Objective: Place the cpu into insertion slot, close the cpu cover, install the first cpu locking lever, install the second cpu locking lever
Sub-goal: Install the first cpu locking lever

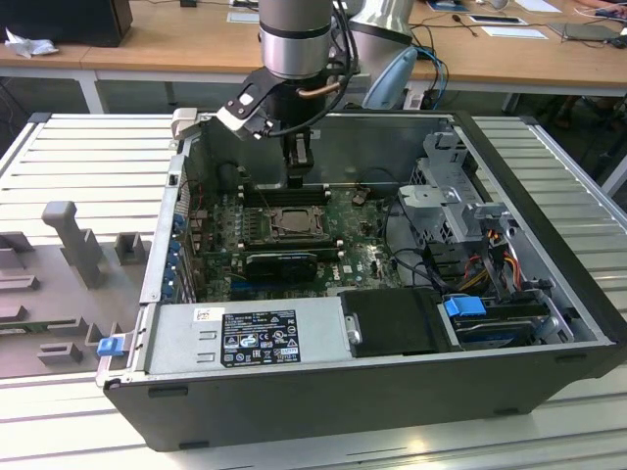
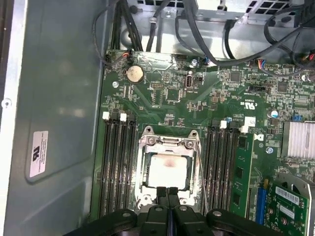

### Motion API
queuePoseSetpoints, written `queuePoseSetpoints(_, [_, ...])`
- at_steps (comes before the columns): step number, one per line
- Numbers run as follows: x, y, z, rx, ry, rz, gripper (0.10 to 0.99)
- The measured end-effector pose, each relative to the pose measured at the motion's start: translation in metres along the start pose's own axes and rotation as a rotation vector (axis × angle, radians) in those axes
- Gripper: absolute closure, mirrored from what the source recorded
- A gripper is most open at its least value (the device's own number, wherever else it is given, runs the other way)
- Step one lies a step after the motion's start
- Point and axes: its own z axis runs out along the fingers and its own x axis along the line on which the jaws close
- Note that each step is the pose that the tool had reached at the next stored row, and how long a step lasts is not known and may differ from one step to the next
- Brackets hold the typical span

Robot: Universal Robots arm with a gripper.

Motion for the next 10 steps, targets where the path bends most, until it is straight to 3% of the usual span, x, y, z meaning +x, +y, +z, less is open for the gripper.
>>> queuePoseSetpoints(10, [0.0,0.0,0.0,0.002,0.0025,-0.066,0.98])
